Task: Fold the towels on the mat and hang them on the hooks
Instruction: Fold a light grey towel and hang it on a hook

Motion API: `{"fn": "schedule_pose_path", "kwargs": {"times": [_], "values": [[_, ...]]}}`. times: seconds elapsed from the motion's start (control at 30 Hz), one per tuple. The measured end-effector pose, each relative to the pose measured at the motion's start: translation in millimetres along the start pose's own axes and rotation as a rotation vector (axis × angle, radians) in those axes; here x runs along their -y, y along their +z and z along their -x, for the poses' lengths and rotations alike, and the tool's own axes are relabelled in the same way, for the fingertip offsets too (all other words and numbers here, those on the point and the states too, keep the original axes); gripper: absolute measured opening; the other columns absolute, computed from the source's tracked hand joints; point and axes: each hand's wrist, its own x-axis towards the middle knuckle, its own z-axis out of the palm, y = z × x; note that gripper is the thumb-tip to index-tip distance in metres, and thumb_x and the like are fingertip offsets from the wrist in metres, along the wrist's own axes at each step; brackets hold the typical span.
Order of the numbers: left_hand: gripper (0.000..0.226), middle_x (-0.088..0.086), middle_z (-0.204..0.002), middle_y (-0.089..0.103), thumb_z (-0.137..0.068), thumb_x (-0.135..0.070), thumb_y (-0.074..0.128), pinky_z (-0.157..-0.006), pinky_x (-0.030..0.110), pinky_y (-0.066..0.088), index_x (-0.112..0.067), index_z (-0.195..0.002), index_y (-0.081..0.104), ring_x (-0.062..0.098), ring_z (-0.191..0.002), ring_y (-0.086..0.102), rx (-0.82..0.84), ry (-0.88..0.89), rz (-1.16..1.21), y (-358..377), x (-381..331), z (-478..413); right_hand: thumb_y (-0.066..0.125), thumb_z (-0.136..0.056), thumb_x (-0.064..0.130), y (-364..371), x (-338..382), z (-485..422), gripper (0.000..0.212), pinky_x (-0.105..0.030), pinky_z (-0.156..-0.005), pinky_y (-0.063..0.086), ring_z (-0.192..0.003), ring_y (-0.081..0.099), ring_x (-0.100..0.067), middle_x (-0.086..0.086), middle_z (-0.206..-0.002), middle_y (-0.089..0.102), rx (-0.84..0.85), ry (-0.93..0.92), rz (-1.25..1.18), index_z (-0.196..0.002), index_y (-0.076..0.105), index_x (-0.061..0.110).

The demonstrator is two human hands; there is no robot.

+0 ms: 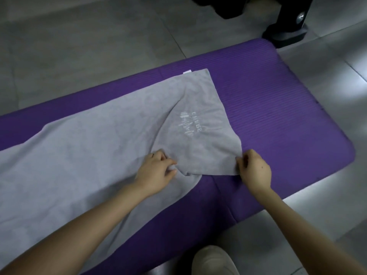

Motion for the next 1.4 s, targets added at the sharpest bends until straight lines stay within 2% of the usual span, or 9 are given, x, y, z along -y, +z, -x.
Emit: {"fn": "schedule_pose_path", "kwargs": {"times": [0.17,0.37,0.53,0.7,0.87,1.07,1.2,1.3,1.4], "values": [[0.043,0.002,-0.124,0.045,-0.093,-0.04,0.049,-0.099,0.022,0.031,-0.031,-0.135,0.047,0.017,-0.119,0.039,0.111,0.068,0.018,4,-27,-2,0.056,-0.087,0.01,-50,-36,-46,0.012,-0.041,-0.075,0.039,-0.091,0.056,-0.043,-0.024,-0.097,0.063,-0.169,0.136,-0.025,-0.095,0.056,0.001],[0.044,0.004,-0.141,0.035,-0.095,-0.038,0.046,-0.107,0.024,0.024,-0.031,-0.138,0.041,0.019,-0.131,0.029,0.216,0.221,-0.129,5,-31,7,0.059,-0.084,0.014,-51,-48,-62,0.026,-0.046,-0.082,0.037,-0.096,0.051,-0.045,-0.027,-0.111,0.052,-0.113,0.164,0.319,-0.107,0.057,0.001],[0.041,0.001,-0.136,0.04,-0.095,-0.037,0.045,-0.104,0.023,0.029,-0.032,-0.136,0.044,0.016,-0.124,0.034,0.254,0.231,-0.249,-29,10,35,0.066,-0.067,0.009,-10,8,-14,0.015,-0.042,-0.068,0.039,-0.074,0.055,-0.038,-0.017,-0.086,0.062,-0.25,-0.326,0.268,-0.082,0.067,0.006],[0.037,-0.003,-0.127,0.044,-0.097,-0.036,0.042,-0.097,0.018,0.03,-0.032,-0.133,0.045,0.014,-0.119,0.038,0.352,0.18,-0.4,-72,60,97,0.05,-0.073,0.028,41,82,47,0.023,-0.034,-0.066,0.045,-0.07,0.06,-0.032,-0.008,-0.085,0.064,-0.031,-0.773,0.021,-0.076,0.07,0.015],[0.016,-0.007,-0.069,0.057,-0.064,-0.028,0.076,-0.05,0.014,0.046,-0.03,-0.078,0.069,0.013,-0.063,0.06,0.146,0.162,-0.373,-77,110,183,0.051,-0.078,0.049,80,119,108,0.032,-0.032,-0.077,0.047,-0.088,0.059,-0.024,-0.001,-0.095,0.062,0.318,-1.226,0.038,-0.087,0.07,0.024],[0.025,-0.007,-0.075,0.061,-0.059,-0.036,0.074,-0.056,0.015,0.049,-0.032,-0.083,0.068,0.015,-0.068,0.063,0.082,-0.073,-0.254,-7,143,257,0.066,-0.066,0.054,101,128,135,0.029,-0.028,-0.08,0.044,-0.09,0.054,-0.017,0.005,-0.091,0.058,0.386,-1.392,0.215,-0.083,0.069,0.031],[0.034,0.0,-0.094,0.064,-0.074,-0.039,0.053,-0.067,0.023,0.054,-0.034,-0.107,0.051,0.016,-0.09,0.05,-0.006,-0.175,-0.15,28,158,283,0.045,-0.078,0.029,108,127,147,0.026,-0.027,-0.066,0.049,-0.072,0.061,-0.018,0.004,-0.075,0.062,0.398,-1.377,0.178,-0.073,0.071,0.027],[0.033,-0.004,-0.096,0.063,-0.073,-0.039,0.045,-0.076,0.021,0.047,-0.034,-0.104,0.056,0.012,-0.09,0.047,-0.072,-0.147,-0.163,29,163,293,0.042,-0.081,0.033,102,125,152,0.032,-0.024,-0.058,0.051,-0.066,0.061,-0.014,0.007,-0.072,0.063,0.457,-1.339,0.154,-0.069,0.071,0.026],[0.039,0.001,-0.093,0.063,-0.072,-0.033,0.042,-0.074,0.029,0.045,-0.021,-0.101,0.067,0.022,-0.084,0.054,-0.275,-0.311,-0.149,23,168,312,0.04,-0.082,0.04,95,143,160,0.034,-0.026,-0.063,0.052,-0.07,0.062,-0.013,0.009,-0.077,0.064,0.474,-1.3,0.153,-0.074,0.071,0.027]]}}
